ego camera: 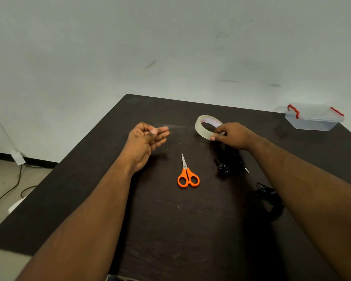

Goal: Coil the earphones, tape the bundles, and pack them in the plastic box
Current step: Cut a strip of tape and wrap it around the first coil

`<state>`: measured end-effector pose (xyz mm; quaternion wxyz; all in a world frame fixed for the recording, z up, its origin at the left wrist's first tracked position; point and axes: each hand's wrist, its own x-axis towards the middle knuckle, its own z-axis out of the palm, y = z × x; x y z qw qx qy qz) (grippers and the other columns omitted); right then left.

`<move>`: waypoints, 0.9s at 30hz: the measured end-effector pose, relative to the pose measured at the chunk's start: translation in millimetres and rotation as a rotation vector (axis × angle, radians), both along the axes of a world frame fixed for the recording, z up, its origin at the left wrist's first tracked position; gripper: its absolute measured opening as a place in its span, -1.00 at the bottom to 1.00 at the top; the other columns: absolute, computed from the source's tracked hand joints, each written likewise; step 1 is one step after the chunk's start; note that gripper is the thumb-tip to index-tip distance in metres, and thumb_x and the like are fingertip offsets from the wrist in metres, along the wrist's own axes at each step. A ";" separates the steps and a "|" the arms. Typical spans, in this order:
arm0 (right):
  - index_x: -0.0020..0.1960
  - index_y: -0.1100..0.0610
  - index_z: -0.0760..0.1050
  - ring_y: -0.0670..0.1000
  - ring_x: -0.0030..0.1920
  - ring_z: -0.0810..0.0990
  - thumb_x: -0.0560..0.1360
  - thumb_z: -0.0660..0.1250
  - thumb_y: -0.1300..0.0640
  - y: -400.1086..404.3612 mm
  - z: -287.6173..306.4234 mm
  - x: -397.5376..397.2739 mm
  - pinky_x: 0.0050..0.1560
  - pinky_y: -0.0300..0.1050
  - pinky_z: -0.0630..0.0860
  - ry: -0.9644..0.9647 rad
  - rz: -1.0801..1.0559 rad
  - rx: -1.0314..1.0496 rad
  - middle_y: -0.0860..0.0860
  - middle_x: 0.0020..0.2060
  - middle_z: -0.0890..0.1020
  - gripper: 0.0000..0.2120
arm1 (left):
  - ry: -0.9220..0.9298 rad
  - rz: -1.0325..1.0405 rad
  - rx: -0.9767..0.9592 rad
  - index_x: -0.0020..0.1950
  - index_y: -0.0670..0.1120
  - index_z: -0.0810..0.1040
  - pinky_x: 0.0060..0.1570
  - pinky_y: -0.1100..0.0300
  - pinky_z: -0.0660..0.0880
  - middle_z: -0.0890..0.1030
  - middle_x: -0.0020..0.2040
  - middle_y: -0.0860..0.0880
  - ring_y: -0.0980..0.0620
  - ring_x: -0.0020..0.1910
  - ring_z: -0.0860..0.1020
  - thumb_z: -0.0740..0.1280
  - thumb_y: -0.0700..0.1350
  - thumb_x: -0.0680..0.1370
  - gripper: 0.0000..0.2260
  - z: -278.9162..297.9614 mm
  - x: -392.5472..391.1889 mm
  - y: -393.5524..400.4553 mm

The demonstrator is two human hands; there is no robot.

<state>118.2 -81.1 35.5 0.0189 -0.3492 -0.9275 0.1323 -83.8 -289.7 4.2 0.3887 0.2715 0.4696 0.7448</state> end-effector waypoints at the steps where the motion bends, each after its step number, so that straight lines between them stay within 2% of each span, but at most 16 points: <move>1: 0.05 -0.01 0.60 0.05 0.06 0.55 0.53 0.29 -0.10 1.3 0.3 2.8 0.08 -0.09 0.45 -0.002 0.003 -0.011 0.00 0.01 0.61 -0.78 | 0.019 -0.016 -0.017 -0.11 -0.12 0.37 0.12 0.03 0.57 0.64 0.09 -0.23 -0.12 0.11 0.64 0.15 -0.32 0.63 -0.84 -0.3 1.5 0.4; 4: 0.15 -0.03 0.56 0.06 0.18 0.51 0.54 0.28 -0.08 3.5 0.2 2.7 0.21 -0.04 0.38 0.002 -0.027 -0.035 -0.02 0.11 0.58 -0.76 | 0.079 -0.031 -0.070 -0.11 -0.11 0.39 0.09 0.05 0.59 0.65 0.07 -0.23 -0.11 0.10 0.64 0.17 -0.32 0.62 -0.84 -2.2 3.8 3.2; 5: 0.14 -0.06 0.55 0.08 0.26 0.47 0.52 0.29 -0.11 1.8 0.3 0.5 0.32 0.06 0.30 -0.017 -0.058 -0.035 -0.02 0.16 0.56 -0.75 | 0.094 -0.030 -0.086 -0.11 -0.11 0.40 0.09 0.04 0.58 0.65 0.07 -0.22 -0.11 0.10 0.64 0.17 -0.32 0.62 -0.84 -2.6 4.1 3.3; 6: 0.15 -0.10 0.54 0.12 0.36 0.38 0.49 0.30 -0.17 -0.9 0.3 -2.8 0.41 0.20 0.14 -0.045 -0.090 -0.029 -0.03 0.21 0.53 -0.72 | 0.102 -0.026 -0.098 -0.10 -0.11 0.40 0.09 0.03 0.58 0.65 0.07 -0.23 -0.11 0.09 0.64 0.17 -0.31 0.62 -0.85 -3.0 4.3 3.4; 8: 0.23 -0.15 0.50 0.19 0.50 0.14 0.40 0.34 -0.29 -10.2 2.9 -11.5 0.40 0.38 -0.13 -0.091 -0.093 0.011 -0.06 0.37 0.42 -0.55 | 0.106 -0.025 -0.108 -0.09 -0.12 0.41 0.09 0.01 0.58 0.65 0.07 -0.22 -0.11 0.08 0.64 0.17 -0.31 0.63 -0.85 -2.8 4.8 2.4; 9: 0.27 -0.14 0.48 0.19 0.52 0.08 0.38 0.37 -0.30 -16.9 5.7 -16.7 0.40 0.40 -0.15 -0.066 -0.062 0.051 -0.07 0.42 0.37 -0.48 | 0.107 -0.027 -0.106 -0.09 -0.12 0.41 0.08 0.01 0.59 0.65 0.07 -0.22 -0.10 0.06 0.65 0.17 -0.31 0.63 -0.85 -2.4 5.2 1.6; 11: 0.31 -0.10 0.46 0.13 0.53 0.10 0.39 0.42 -0.21 -31.8 11.8 -27.8 0.43 0.31 -0.03 0.106 0.026 0.084 -0.05 0.44 0.35 -0.47 | 0.117 -0.029 -0.092 -0.09 -0.11 0.41 0.00 0.01 0.60 0.65 0.06 -0.20 -0.10 0.00 0.66 0.18 -0.30 0.62 -0.87 -2.1 5.0 0.9; 13: 0.30 -0.05 0.49 0.04 0.49 0.22 0.40 0.47 -0.08 -46.3 17.2 -40.5 0.42 0.03 0.16 0.313 0.116 -0.046 -0.04 0.42 0.40 -0.51 | 0.140 -0.039 -0.079 -0.08 -0.11 0.42 -0.11 0.03 0.60 0.66 0.07 -0.19 -0.10 -0.07 0.67 0.21 -0.29 0.61 -0.88 -1.9 4.5 0.2; 15: 0.26 -0.03 0.54 -0.04 0.45 0.28 0.38 0.51 -0.02 -57.4 19.5 -54.2 0.34 -0.17 0.18 0.388 0.163 -0.161 -0.05 0.41 0.42 -0.54 | 0.154 -0.038 -0.068 -0.09 -0.12 0.44 -0.21 0.08 0.59 0.65 0.09 -0.17 -0.07 -0.14 0.65 0.23 -0.30 0.60 -0.89 -2.5 4.0 -0.4; 18: 0.04 -0.05 0.63 -0.06 0.43 0.30 0.34 0.55 0.03 -63.1 18.2 -68.8 0.33 -0.14 0.16 0.372 0.147 -0.212 -0.07 0.39 0.43 -0.71 | 0.171 -0.012 -0.069 -0.11 -0.14 0.47 -0.31 0.15 0.56 0.63 0.09 -0.16 -0.02 -0.21 0.62 0.27 -0.32 0.57 -0.89 -2.3 5.0 -1.7; 21: -0.18 0.00 0.65 -0.06 0.36 0.41 0.35 0.54 0.14 -63.1 16.4 -72.1 0.32 -0.10 0.23 0.407 0.132 -0.280 -0.02 0.35 0.49 -0.89 | 0.185 0.019 -0.099 -0.13 -0.14 0.49 -0.34 0.18 0.53 0.61 0.10 -0.16 0.01 -0.24 0.60 0.30 -0.31 0.56 -0.89 -2.2 4.6 -1.2; 25: -0.24 0.01 0.64 -0.13 0.25 0.49 0.38 0.51 0.18 -65.4 16.0 -69.5 0.33 -0.06 0.27 0.396 0.142 -0.337 0.00 0.23 0.58 -0.91 | 0.181 -0.037 -0.148 -0.05 -0.17 0.54 -0.31 0.18 0.55 0.59 0.12 -0.19 0.00 -0.21 0.61 0.34 -0.28 0.53 -0.96 -0.5 -0.9 -4.6; 27: -0.26 0.00 0.64 -0.16 0.21 0.51 0.37 0.51 0.17 -65.1 16.4 -67.5 0.33 -0.03 0.29 0.387 0.154 -0.351 -0.03 0.16 0.61 -0.89 | 0.129 -0.144 -0.158 0.03 -0.15 0.55 -0.27 0.17 0.58 0.60 0.12 -0.18 -0.04 -0.18 0.62 0.37 -0.26 0.49 -0.86 2.2 -11.6 -11.3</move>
